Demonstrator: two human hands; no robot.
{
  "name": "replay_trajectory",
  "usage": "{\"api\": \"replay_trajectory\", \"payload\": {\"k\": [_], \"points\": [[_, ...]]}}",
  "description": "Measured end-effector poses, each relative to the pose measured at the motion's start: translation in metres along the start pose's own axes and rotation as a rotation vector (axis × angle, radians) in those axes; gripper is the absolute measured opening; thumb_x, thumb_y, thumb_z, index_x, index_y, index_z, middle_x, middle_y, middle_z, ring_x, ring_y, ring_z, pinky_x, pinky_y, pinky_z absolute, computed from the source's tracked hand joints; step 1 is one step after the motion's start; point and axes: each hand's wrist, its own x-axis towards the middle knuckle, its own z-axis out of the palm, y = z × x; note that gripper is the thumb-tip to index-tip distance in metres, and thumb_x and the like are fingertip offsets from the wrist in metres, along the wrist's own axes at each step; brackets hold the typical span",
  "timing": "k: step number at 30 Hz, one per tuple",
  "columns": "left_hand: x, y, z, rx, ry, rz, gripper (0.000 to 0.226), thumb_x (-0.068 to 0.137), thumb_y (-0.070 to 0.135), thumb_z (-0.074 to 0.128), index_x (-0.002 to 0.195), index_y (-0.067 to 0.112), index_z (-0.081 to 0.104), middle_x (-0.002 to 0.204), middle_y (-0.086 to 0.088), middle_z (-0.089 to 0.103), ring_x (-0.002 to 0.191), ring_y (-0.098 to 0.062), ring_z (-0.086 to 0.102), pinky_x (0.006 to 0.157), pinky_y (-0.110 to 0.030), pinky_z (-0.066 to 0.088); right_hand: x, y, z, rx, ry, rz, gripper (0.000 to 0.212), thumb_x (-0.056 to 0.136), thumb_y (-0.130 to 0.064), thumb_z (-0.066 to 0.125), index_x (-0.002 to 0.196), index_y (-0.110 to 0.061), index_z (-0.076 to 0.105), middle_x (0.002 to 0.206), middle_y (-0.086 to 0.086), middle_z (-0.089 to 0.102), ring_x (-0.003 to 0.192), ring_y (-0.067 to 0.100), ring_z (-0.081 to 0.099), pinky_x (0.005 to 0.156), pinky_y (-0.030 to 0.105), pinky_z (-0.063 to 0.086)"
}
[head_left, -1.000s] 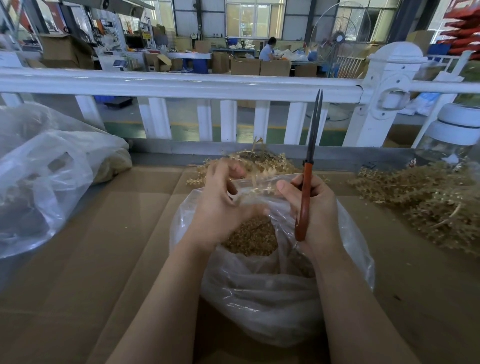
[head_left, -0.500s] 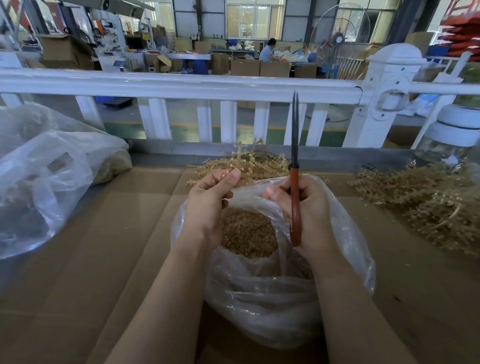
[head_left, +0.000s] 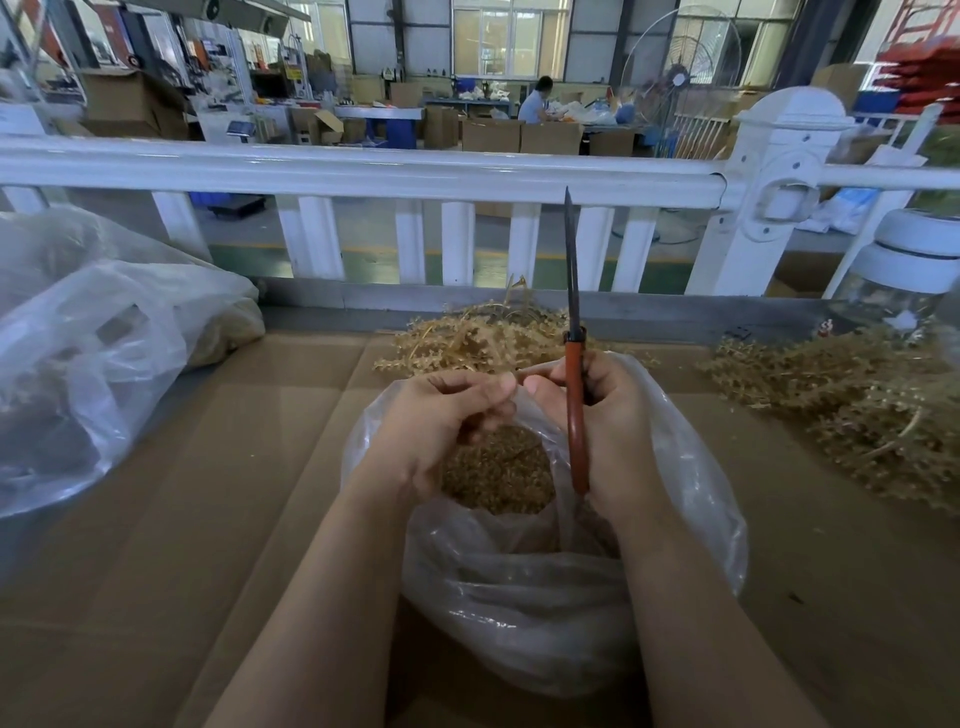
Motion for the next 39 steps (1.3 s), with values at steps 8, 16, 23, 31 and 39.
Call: {"api": "replay_trajectory", "payload": {"k": [8, 16, 23, 31, 39], "points": [[0.005, 0.006, -0.002, -0.523, 0.115, 0.046, 0.012, 0.074, 0.028, 0.071, 0.068, 0.019, 0.075, 0.065, 0.004, 0.062, 0.048, 0.0, 0.055, 0.05, -0.011, 0.049, 0.002, 0.002, -0.002, -0.072, -0.002, -0.019, 0.034, 0.082, -0.029, 0.082, 0.093, -0.001, 0.065, 0.074, 0.004, 0.065, 0.068, 0.008, 0.065, 0.064, 0.019, 0.054], [0.005, 0.006, -0.003, -0.547, 0.143, 0.158, 0.014, 0.074, 0.014, 0.069, 0.085, 0.016, 0.076, 0.076, 0.004, 0.073, 0.065, -0.003, 0.067, 0.061, -0.014, 0.054, 0.002, 0.01, -0.002, -0.313, -0.094, 0.004, 0.053, 0.067, -0.073, 0.068, 0.095, -0.029, 0.06, 0.082, -0.015, 0.066, 0.08, 0.005, 0.065, 0.078, 0.034, 0.056], [0.005, 0.007, -0.003, -0.536, 0.219, 0.207, 0.02, 0.069, 0.008, 0.072, 0.083, 0.02, 0.078, 0.082, -0.001, 0.076, 0.074, -0.01, 0.073, 0.066, -0.018, 0.057, -0.002, 0.009, 0.0, -0.602, -0.152, -0.061, 0.063, 0.064, -0.086, 0.057, 0.101, -0.034, 0.054, 0.094, -0.017, 0.064, 0.086, -0.003, 0.062, 0.07, 0.022, 0.05], [0.008, 0.005, -0.003, -0.441, 0.228, 0.325, 0.021, 0.084, -0.007, 0.06, 0.098, 0.008, 0.068, 0.084, -0.001, 0.075, 0.081, -0.013, 0.068, 0.079, -0.024, 0.056, -0.004, 0.009, 0.0, -0.804, -0.11, -0.19, 0.061, 0.067, -0.083, 0.056, 0.092, -0.028, 0.047, 0.084, -0.018, 0.056, 0.077, 0.0, 0.058, 0.062, 0.027, 0.052], [0.009, 0.003, -0.003, -0.414, 0.209, 0.36, 0.019, 0.085, -0.009, 0.06, 0.095, 0.005, 0.068, 0.084, -0.002, 0.075, 0.08, -0.014, 0.069, 0.079, -0.025, 0.056, -0.005, 0.007, 0.001, -0.849, -0.071, -0.239, 0.069, 0.066, -0.088, 0.05, 0.093, -0.024, 0.053, 0.081, -0.017, 0.059, 0.074, 0.004, 0.06, 0.065, 0.034, 0.057]]}}
